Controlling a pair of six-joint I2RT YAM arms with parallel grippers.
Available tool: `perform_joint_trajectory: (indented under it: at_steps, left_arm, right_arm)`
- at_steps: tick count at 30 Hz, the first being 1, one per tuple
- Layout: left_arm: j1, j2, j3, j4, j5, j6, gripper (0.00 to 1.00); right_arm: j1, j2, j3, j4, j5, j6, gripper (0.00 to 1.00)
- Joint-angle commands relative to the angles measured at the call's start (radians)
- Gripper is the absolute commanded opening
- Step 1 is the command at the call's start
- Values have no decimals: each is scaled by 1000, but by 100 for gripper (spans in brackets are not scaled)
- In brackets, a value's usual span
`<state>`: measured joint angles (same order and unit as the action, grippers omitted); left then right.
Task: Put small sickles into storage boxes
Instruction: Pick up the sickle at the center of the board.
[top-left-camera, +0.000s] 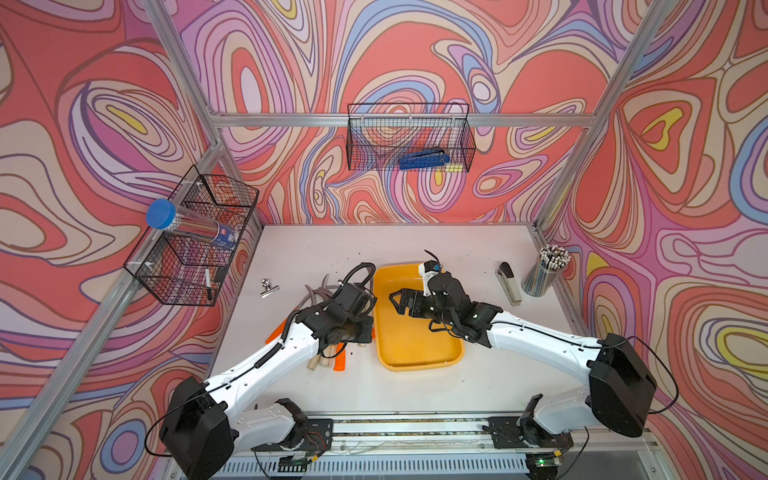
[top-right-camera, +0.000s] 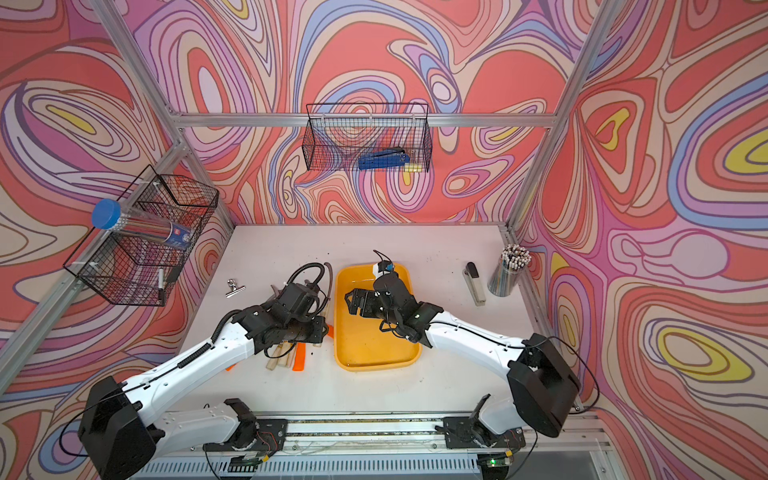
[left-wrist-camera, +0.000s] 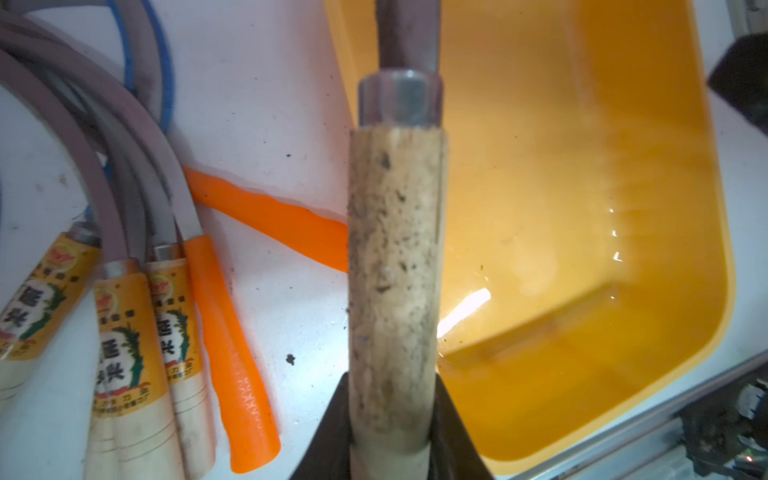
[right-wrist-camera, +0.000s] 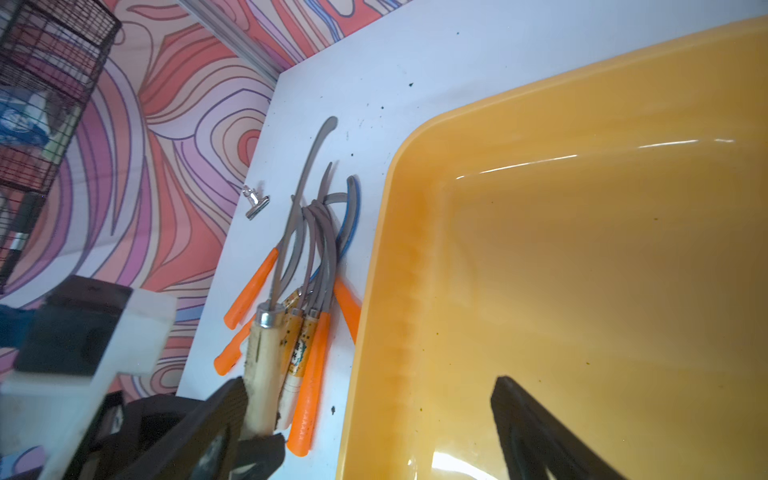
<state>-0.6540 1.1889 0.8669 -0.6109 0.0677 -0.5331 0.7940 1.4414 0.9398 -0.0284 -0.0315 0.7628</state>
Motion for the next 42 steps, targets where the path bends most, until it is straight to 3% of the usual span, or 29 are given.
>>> perform_joint_trajectory:
  at_steps: [1, 10, 19, 26, 28, 30, 31, 38, 42]
  left_arm:
    - [-3, -44, -40, 93, 94, 22, 0]
    - [-3, -61, -115, 257, 242, -20, 0]
    - [-3, -73, -143, 340, 291, -56, 0]
    - [-3, -43, -142, 340, 296, -56, 0]
    - [-3, -49, -143, 340, 283, -56, 16]
    - [-3, -55, -135, 330, 268, -50, 49]
    - [-3, -57, -129, 317, 266, -44, 56]
    - [-3, -70, -90, 199, 209, -8, 87]
    - [-3, -85, -80, 157, 156, -11, 99]
  right_arm:
    - [-4, 9, -23, 97, -116, 32, 90]
    - [-7, 93, -27, 227, -198, 88, 70]
    - [-9, 189, -1, 294, -233, 110, 55]
    - [-9, 218, 10, 316, -250, 127, 31]
    - [-13, 218, 8, 313, -249, 129, 20]
    - [-27, 218, 9, 318, -261, 136, 8]
    - [-36, 217, 11, 318, -266, 136, 6]
    - [-145, 193, 16, 287, -320, 110, 0]
    - [-186, 193, 8, 260, -358, 72, 0]
